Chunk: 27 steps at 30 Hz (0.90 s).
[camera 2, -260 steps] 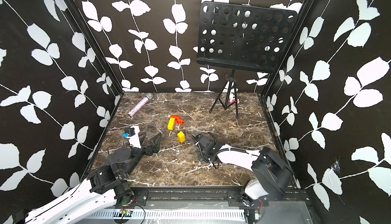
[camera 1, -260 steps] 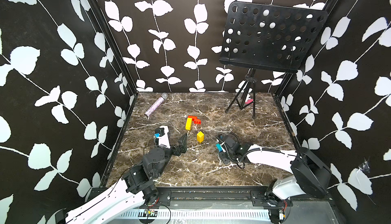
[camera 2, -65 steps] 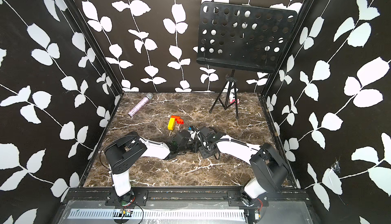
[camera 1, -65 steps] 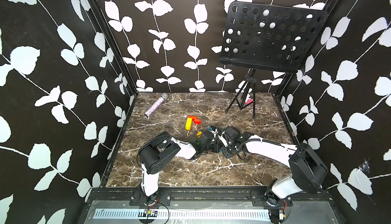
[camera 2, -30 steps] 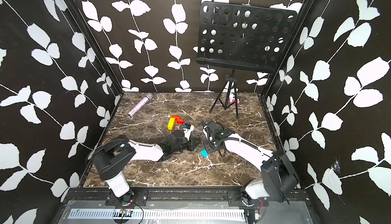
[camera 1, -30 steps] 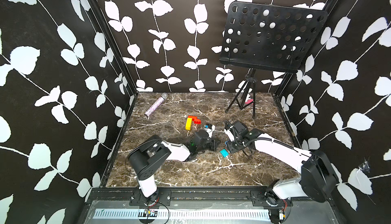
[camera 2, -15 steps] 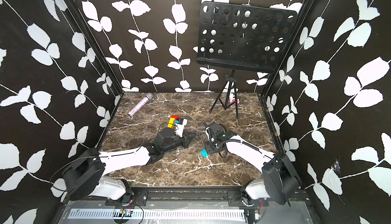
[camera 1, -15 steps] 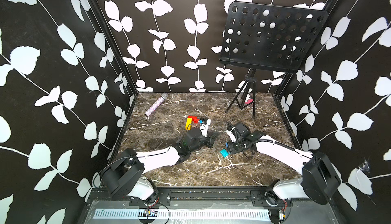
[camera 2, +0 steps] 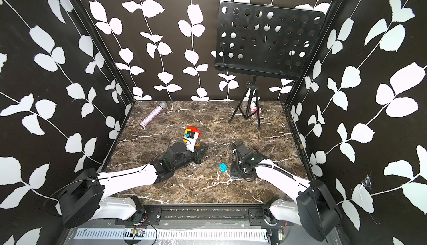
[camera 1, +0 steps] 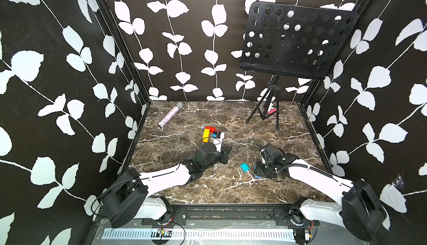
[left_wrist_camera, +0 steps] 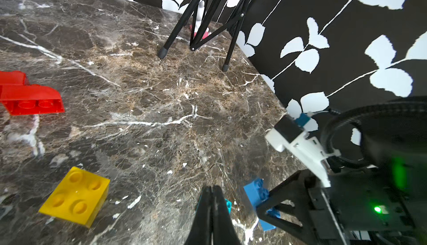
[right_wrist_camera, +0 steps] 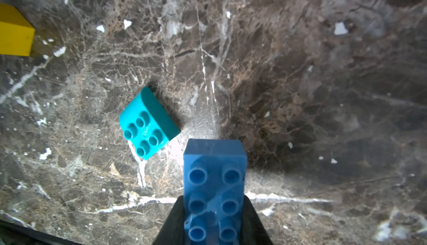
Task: Assemble the letter r with lego
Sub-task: Adjust the lego brick at the center of the board.
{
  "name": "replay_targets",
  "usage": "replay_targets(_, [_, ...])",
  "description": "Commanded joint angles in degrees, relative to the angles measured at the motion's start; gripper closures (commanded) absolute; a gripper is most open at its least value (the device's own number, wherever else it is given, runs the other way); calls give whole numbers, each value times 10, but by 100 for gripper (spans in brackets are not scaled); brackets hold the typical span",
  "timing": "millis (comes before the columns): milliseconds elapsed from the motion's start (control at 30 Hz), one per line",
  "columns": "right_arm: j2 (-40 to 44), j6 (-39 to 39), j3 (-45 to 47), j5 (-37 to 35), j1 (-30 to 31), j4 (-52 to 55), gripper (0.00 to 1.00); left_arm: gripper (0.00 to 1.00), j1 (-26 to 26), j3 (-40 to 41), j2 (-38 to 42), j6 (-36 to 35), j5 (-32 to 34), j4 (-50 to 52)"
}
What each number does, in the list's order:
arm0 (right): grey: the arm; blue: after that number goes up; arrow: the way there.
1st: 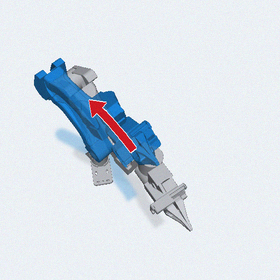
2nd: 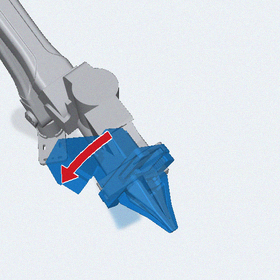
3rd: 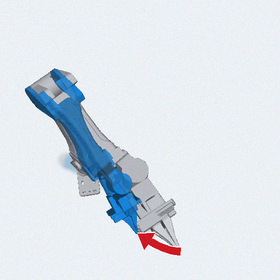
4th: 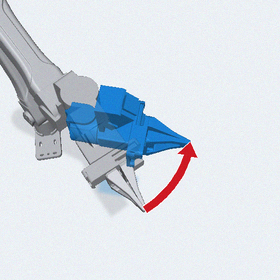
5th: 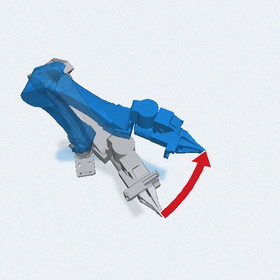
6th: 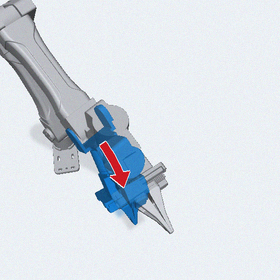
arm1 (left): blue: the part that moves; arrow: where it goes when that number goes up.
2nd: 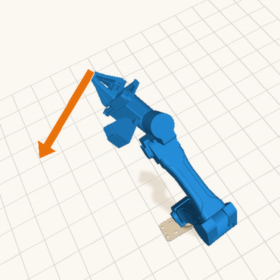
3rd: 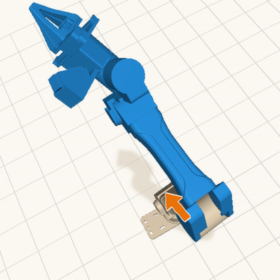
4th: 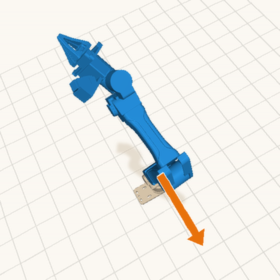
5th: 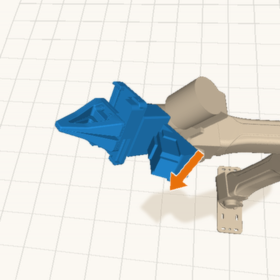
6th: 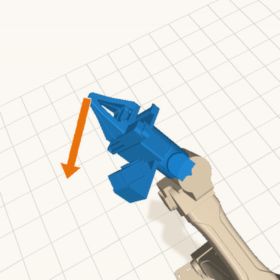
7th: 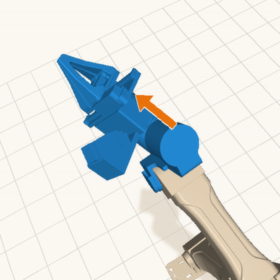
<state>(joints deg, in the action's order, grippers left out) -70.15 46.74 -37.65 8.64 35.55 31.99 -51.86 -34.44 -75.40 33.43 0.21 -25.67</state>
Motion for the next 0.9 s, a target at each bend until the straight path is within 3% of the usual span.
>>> replay_targets(0, [-42,35,6,55,10,-36,100,94,2,4,12,-8,8,4])
replay_targets(600, [-227,-51,-113,23,20,-102,100,95,2,16,51,-8,28,54])
replay_targets(867, [-189,-39,-120,-43,-28,-120,100,95,1,31,86,-4,42,71])
